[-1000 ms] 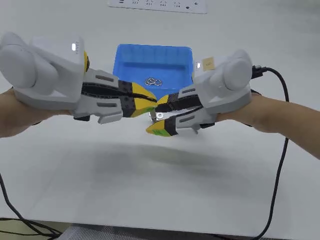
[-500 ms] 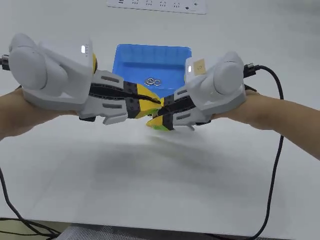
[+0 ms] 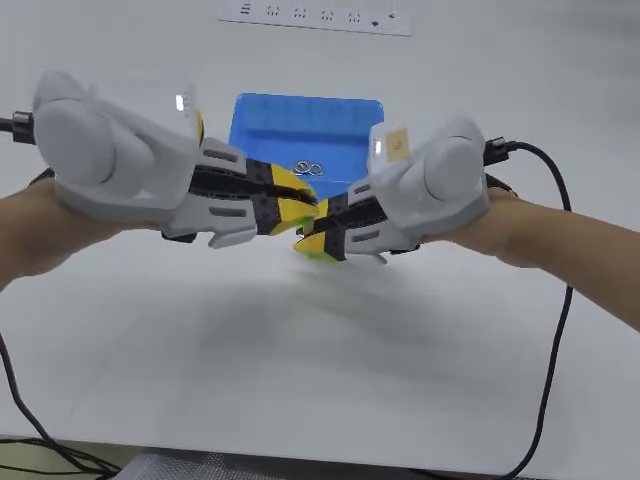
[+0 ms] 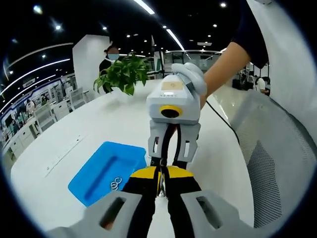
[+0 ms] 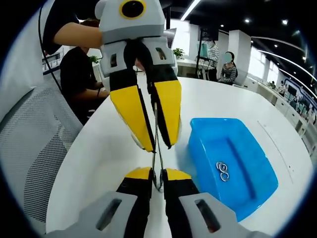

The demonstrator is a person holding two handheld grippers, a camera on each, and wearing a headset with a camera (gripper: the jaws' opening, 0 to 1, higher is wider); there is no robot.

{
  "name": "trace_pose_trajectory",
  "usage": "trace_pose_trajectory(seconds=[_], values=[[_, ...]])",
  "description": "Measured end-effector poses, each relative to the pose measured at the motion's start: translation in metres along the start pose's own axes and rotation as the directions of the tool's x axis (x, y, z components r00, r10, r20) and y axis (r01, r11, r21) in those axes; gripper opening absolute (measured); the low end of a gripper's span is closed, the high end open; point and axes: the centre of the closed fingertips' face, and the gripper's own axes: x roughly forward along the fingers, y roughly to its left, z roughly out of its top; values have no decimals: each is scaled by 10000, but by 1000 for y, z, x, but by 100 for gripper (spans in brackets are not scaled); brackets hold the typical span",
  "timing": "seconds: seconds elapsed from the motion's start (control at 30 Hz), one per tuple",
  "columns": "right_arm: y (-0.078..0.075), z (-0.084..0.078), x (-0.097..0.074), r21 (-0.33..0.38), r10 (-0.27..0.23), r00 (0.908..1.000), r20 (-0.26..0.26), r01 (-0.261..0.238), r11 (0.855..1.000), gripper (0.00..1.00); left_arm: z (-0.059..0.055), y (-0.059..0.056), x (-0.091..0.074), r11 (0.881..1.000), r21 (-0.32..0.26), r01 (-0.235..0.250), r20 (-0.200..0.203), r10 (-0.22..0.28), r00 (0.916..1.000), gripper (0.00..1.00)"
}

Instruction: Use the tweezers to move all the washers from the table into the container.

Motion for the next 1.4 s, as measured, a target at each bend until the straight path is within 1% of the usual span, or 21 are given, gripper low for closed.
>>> trace_pose_trajectory(seconds=[0.03, 0.1, 0.17, 0.2, 0.3, 0.43, 0.47, 0.53, 0.63, 0.67, 0.7, 0.77, 0.83, 0.87, 0.93, 1.03, 1.13, 1.2, 1.27, 1.33, 1.4], values=[[1, 0, -1, -14, -6, 10000, -12, 6, 10000, 9, 2, 2, -3, 9998, -174, -129, 135, 131, 9998, 12], [2, -1, -2, -7, -49, 10000, -27, 49, 10000, 9, 5, 4, -7, 9991, -291, -294, 236, 301, 9993, 16], [3, 0, -4, 57, -116, 9999, 2, 116, 9999, 9, 8, 7, -13, 9979, -329, -558, 370, 570, 9977, 21], [3, 1, -6, 105, -199, 9998, 56, 198, 9997, 9, 10, 7, -15, 9972, -348, -655, 455, 670, 9967, 21], [3, 7, -8, 252, -320, 9992, 254, 313, 9992, 9, 19, 5, -25, 9936, -726, -869, 887, 932, 9917, 24], [5, 15, -11, 316, -432, 9980, 467, 417, 9986, 9, 21, 2, -34, 9874, -975, -1244, 1125, 1351, 9844, 29], [5, 17, -11, 349, -448, 9976, 533, 430, 9985, 9, 21, 2, -38, 9842, -1080, -1404, 1214, 1532, 9807, 30], [5, 22, -13, 400, -492, 9965, 671, 465, 9981, 9, 21, 0, -44, 9777, -1392, -1571, 1367, 1761, 9748, 32], [6, 31, -18, 415, -549, 9952, 812, 517, 9978, 9, 17, -4, -53, 9724, -1536, -1756, 1391, 1973, 9704, 36], [6, 33, -19, 422, -569, 9947, 852, 535, 9977, 9, 15, -5, -57, 9674, -1713, -1863, 1404, 2111, 9673, 38], [6, 36, -21, 413, -607, 9940, 915, 571, 9975, 9, 14, -5, -58, 9658, -1765, -1899, 1403, 2157, 9663, 40], [3, 42, -25, 513, -720, 9918, 1059, 668, 9964, 9, 10, -6, -65, 9583, -1915, -2121, 1345, 2397, 9615, 48], [1, 46, -29, 538, -778, 9906, 1126, 721, 9959, 9, 7, -4, -73, 9463, -2034, -2515, 1331, 2812, 9504, 55], [-1, 49, -32, 526, -838, 9897, 1165, 781, 9956, 9, 5, -3, -78, 9390, -2146, -2689, 1348, 3011, 9440, 60], [-6, 53, -36, 537, -941, 9876, 1258, 880, 9947, 9, 4, -3, -86, 9274, -2425, -2850, 1417, 3244, 9352, 66], [-14, 59, -41, 583, -1102, 9842, 1384, 1029, 9930, 9, 3, -5, -94, 9175, -2722, -2902, 1557, 3395, 9276, 71], [-26, 64, -43, 652, -1324, 9800, 1485, 1239, 9902, 9, 0, -7, -95, 9136, -2827, -2924, 1550, 3443, 9260, 75], [-33, 69, -44, 709, -1439, 9767, 1590, 1341, 9884, 9, -6, -9, -92, 9124, -2867, -2921, 1433, 3423, 9286, 78], [-39, 72, -44, 709, -1506, 9748, 1649, 1405, 9875, 9, -8, -11, -89, 9113, -2945, -2877, 1419, 3394, 9299, 80], [-47, 76, -45, 688, -1571, 9725, 1720, 1472, 9867, 9, -7, -12, -86, 9079, -3118, -2804, 1539, 3394, 9280, 83], [-55, 79, -44, 708, -1604, 9708, 1782, 1500, 9862, 9, -8, -11, -87, 8990, -3379, -2787, 1650, 3481, 9228, 85]])
